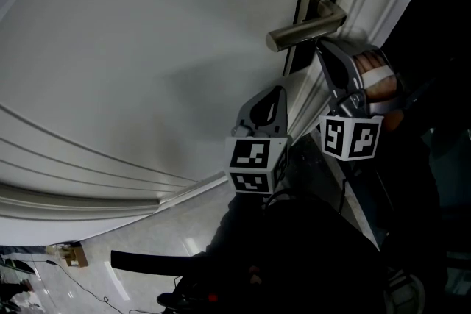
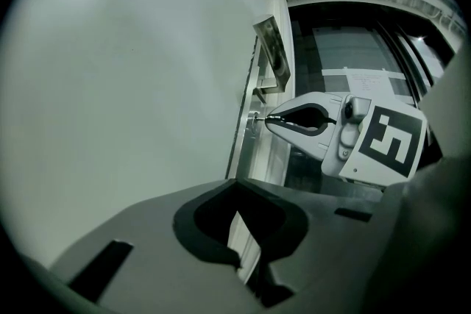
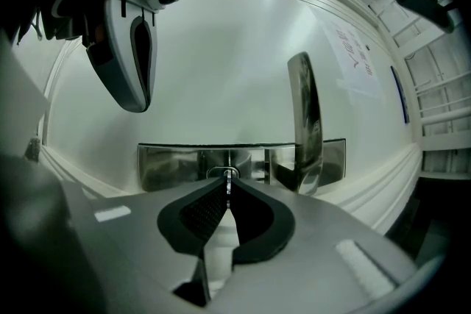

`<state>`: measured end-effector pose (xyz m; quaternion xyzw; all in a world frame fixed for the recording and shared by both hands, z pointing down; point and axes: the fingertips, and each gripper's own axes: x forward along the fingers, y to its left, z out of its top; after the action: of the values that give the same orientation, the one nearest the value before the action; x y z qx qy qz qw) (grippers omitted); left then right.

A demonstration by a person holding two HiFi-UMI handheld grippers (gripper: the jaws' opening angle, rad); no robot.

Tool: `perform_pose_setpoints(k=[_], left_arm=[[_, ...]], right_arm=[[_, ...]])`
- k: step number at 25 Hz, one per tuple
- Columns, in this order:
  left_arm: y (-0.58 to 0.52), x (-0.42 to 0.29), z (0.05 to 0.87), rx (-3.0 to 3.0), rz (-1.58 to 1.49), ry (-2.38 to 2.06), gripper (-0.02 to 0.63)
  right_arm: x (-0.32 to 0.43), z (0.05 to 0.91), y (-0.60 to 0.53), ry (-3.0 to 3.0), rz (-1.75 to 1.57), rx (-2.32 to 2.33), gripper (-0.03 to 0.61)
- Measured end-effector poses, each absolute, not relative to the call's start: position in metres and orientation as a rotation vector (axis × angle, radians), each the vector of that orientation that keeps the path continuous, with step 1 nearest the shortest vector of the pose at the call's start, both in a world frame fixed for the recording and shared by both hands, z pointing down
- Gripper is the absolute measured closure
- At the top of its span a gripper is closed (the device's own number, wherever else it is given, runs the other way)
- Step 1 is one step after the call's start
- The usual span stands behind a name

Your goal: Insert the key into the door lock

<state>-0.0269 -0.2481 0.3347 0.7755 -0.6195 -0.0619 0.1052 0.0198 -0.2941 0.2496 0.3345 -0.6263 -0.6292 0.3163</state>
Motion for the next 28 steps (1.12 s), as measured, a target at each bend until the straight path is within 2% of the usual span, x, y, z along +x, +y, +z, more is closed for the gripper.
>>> perform_pose_setpoints(k=[28], left_arm=[[-0.2507, -0.0283, 0.3339, 2.293, -0.191, -1.809, 0.612]], right_arm=[[0.0178, 0.2483, -0.2951, -1.65, -1.637, 0.873, 0.566]])
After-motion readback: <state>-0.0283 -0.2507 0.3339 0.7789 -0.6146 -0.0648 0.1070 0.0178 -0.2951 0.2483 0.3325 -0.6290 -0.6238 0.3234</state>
